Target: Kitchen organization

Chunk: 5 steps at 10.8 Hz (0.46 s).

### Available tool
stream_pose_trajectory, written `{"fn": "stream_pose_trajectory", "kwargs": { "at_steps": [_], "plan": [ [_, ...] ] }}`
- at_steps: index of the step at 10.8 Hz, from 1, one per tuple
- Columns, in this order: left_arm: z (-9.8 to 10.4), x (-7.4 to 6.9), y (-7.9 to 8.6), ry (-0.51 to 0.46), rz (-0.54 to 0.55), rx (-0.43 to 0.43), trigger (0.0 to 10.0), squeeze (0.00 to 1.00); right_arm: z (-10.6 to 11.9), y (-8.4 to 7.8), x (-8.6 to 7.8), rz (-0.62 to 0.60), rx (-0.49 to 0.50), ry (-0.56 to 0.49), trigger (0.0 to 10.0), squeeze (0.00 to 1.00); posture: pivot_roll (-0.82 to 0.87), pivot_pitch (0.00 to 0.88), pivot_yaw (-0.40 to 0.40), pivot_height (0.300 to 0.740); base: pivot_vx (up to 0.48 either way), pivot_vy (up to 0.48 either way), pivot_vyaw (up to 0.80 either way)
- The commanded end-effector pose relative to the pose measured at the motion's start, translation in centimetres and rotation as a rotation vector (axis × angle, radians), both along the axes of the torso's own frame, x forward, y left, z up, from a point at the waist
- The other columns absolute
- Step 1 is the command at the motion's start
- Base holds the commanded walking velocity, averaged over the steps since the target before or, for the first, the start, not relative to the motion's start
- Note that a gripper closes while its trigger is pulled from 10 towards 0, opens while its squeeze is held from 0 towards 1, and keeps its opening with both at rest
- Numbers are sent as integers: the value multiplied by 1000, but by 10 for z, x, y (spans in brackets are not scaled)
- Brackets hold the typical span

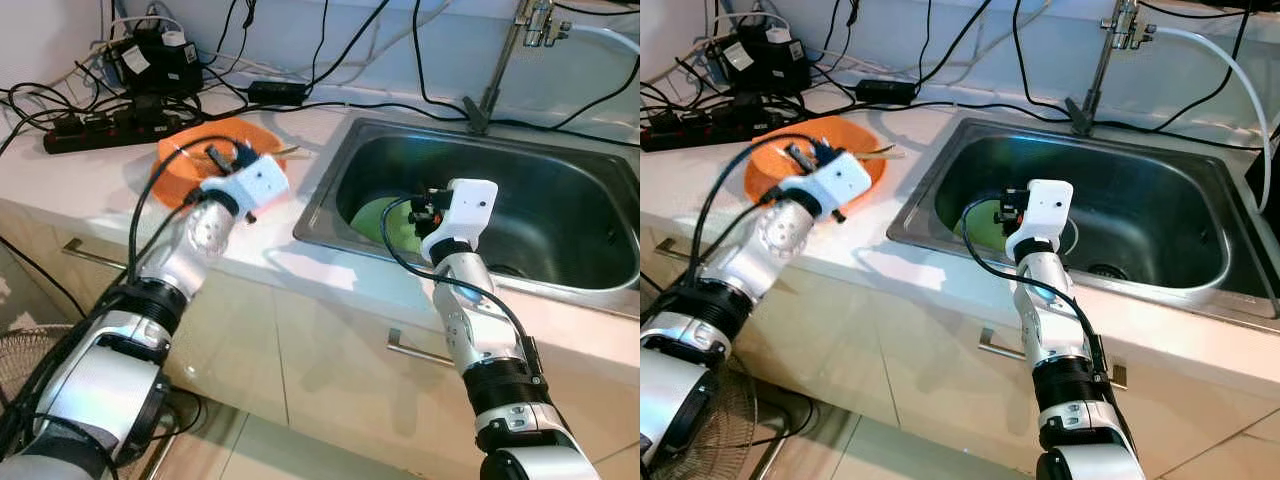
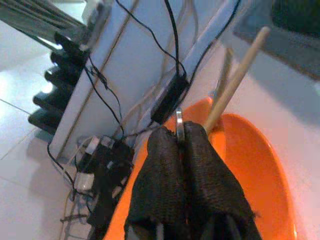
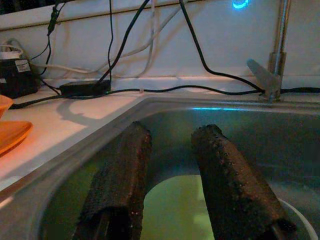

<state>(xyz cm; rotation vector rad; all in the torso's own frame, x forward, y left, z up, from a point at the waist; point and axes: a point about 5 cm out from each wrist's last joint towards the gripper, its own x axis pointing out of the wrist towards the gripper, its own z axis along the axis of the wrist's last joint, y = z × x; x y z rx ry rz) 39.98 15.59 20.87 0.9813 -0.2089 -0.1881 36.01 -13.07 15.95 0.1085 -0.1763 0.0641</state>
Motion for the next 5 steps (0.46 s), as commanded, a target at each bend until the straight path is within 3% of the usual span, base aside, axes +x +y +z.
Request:
{"fn": "stream_pose_trajectory", "kwargs": {
  "at_steps": [1,2,3,4,5],
  "plan": [
    [13,1,0,-26,-13,-22,0,0,4,0,2,-4,1,-13,10000,0,233,26,0,740,0,0,0],
    [17,-1,-2,11,-49,-92,0,0,4,0,2,-4,0,-14,10000,0,232,24,-1,740,0,0,0],
    [18,-4,-3,67,-91,-141,3804,0,4,0,2,-4,-1,-15,10000,0,232,24,-1,740,0,0,0],
    [19,-12,-3,163,-177,-204,10000,0,5,-1,3,-4,-3,-14,10000,0,239,21,-5,740,0,0,0],
    [19,-18,-1,211,-217,-223,10000,0,5,0,4,-1,-4,-13,10000,0,242,21,-7,740,0,0,0]
  ]
}}
